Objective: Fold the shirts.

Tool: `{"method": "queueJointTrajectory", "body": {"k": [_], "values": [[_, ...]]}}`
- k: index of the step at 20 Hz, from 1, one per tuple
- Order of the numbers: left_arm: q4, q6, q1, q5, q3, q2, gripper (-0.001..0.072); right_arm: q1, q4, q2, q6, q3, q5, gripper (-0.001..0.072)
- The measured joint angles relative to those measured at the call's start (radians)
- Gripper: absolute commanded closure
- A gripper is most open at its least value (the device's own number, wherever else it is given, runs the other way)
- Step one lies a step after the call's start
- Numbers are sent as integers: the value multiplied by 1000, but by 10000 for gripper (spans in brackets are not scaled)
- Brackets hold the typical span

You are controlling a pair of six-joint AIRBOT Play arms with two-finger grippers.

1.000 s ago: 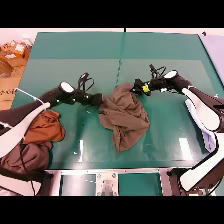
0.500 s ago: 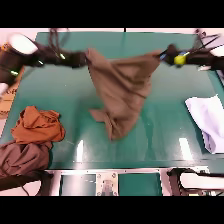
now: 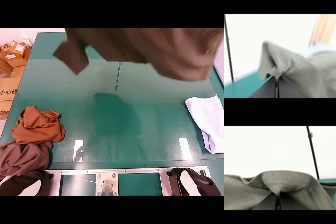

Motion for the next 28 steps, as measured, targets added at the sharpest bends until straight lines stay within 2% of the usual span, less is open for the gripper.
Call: {"method": "queueJointTrajectory", "body": {"k": [5, 10, 13, 16, 17, 18, 19, 22, 23, 24, 28], "values": [[16, 13, 0, -22, -47, 6, 684, -9, -9, 54, 0, -63, 35, 697], [45, 16, -2, -32, -204, -111, 684, -6, -5, 15, 0, -320, 50, 696], [18, 25, -8, -12, -291, -273, 683, 38, -10, -88, -29, -509, -23, 695], [1, 29, -27, 4, -334, -473, 684, 128, -11, -285, -76, -612, -145, 691], [-12, 31, -34, 19, -341, -536, 684, 154, -2, -357, -88, -618, -178, 593], [-20, 29, -39, 30, -346, -589, 683, 174, 5, -435, -100, -616, -205, 437], [-19, 19, -40, 40, -351, -641, 683, 183, 5, -499, -107, -605, -219, 354], [-24, -12, -32, 76, -356, -724, 683, 146, 18, -616, -118, -552, -222, 363], [-18, -19, -22, 78, -357, -741, 683, 114, 20, -629, -120, -534, -206, 443], [-10, -26, -8, 85, -358, -751, 684, 72, 21, -634, -119, -521, -176, 563], [13, -53, 57, 65, -359, -771, 683, -82, -24, -593, -53, -546, -2, 591]]}}
